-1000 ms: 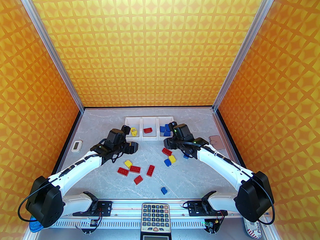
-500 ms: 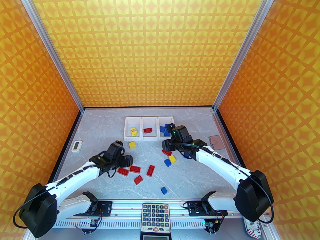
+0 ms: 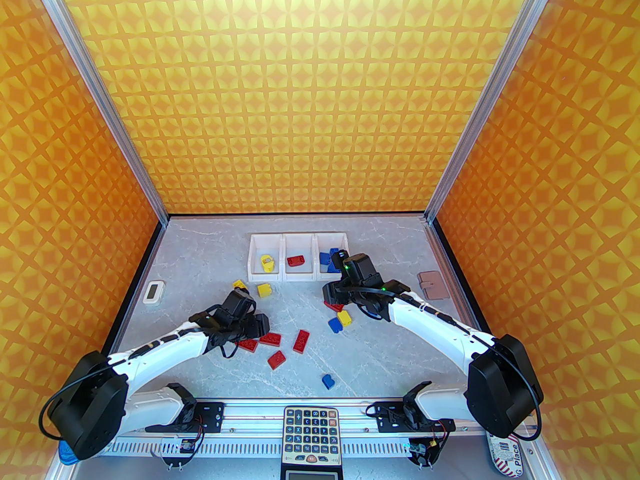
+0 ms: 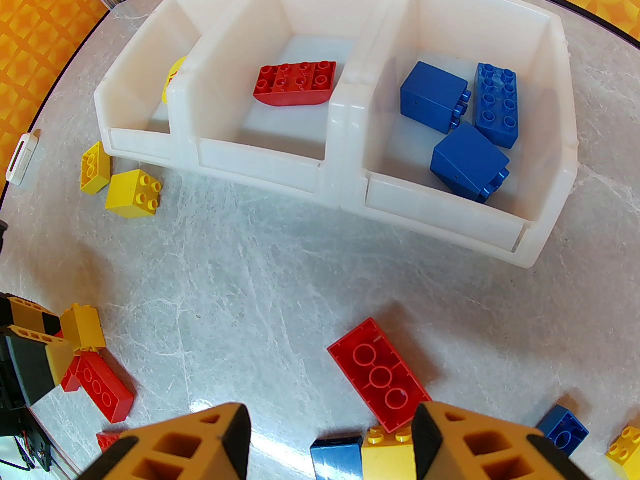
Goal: Sort the legos into containers by color
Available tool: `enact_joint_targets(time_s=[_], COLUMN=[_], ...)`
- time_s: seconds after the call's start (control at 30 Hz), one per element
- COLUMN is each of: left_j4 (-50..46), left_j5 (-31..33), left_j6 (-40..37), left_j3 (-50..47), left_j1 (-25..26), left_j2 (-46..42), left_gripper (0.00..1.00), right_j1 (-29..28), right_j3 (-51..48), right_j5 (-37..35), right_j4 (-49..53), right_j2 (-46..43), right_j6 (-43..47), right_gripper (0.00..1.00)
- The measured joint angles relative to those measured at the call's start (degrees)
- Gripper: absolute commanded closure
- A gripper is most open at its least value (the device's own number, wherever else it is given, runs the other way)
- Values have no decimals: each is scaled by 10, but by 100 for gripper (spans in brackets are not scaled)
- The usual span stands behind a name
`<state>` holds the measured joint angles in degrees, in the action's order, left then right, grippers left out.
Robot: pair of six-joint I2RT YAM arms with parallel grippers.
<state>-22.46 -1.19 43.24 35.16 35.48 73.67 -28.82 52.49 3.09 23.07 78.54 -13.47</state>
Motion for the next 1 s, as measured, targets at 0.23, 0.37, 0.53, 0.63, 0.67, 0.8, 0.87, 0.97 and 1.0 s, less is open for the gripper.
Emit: enact_joint_targets(time_s=[0.23,0.37,0.53,0.63,0.67,0.8,0.87,0.97,1.0], left_j4=[0,-2,-2,-6,-10,-20,-27,-31,-33], left_j5=[0,0,0,1,2,9,16,26,30], left_j6=[-11,-19,-34,-45,-50,-68,-75,-80,-82], left_j3=[28,44,64,78,85,105,111,114,115], left_j1=[2,2,2,2,2,2,2,2,2], left_j2=[40,64,93,112,120,143,145,145,145], left_gripper=[39,43,49,52,53,61,66,68,69], right_j1=[0,0,0,0,0,0,0,0,0], right_j3=[0,0,0,0,0,0,0,0,0], right_j5=[0,0,0,0,0,0,0,0,0], right_j4=[0,0,0,0,0,0,0,0,0], right_j2=[0,0,0,0,0,0,0,0,0], right_j6=[0,0,0,0,0,0,0,0,0], right_gripper=[41,42,41,42,42,42,42,42,41])
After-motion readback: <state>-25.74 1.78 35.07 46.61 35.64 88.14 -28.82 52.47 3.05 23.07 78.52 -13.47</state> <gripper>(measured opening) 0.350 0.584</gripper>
